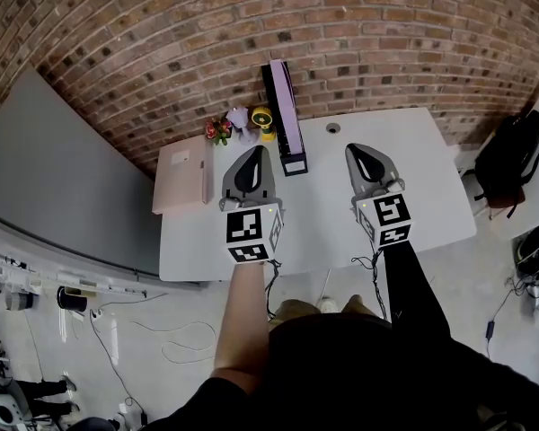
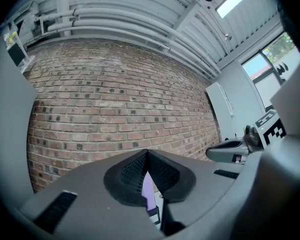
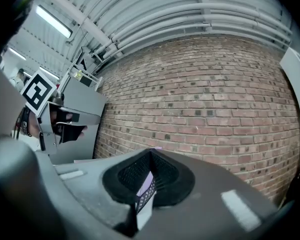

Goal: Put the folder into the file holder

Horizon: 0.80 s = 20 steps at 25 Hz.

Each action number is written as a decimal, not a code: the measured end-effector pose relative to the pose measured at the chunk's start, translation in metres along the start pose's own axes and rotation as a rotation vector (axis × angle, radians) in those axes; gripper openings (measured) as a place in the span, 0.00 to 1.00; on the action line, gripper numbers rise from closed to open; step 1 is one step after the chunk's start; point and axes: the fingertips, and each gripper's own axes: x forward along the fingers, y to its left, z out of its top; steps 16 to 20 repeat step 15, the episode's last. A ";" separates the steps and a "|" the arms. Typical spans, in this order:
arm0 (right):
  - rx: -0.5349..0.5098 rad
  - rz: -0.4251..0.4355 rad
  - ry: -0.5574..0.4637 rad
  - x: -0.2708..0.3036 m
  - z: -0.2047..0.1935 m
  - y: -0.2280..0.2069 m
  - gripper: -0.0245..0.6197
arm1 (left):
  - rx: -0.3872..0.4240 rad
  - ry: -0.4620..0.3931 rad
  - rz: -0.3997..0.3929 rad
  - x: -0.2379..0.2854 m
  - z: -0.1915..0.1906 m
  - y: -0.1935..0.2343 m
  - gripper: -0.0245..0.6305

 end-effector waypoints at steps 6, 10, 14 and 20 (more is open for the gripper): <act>0.003 0.006 0.005 -0.001 -0.002 0.003 0.04 | -0.001 0.005 0.005 -0.003 -0.002 0.001 0.05; 0.011 0.010 0.014 -0.003 -0.006 0.003 0.04 | 0.000 0.012 -0.001 -0.002 -0.004 -0.002 0.05; 0.021 0.013 0.021 -0.006 -0.009 0.002 0.04 | 0.001 0.019 -0.008 -0.002 -0.006 -0.008 0.05; 0.022 0.013 0.023 -0.006 -0.009 0.001 0.04 | 0.001 0.022 -0.011 -0.002 -0.006 -0.009 0.05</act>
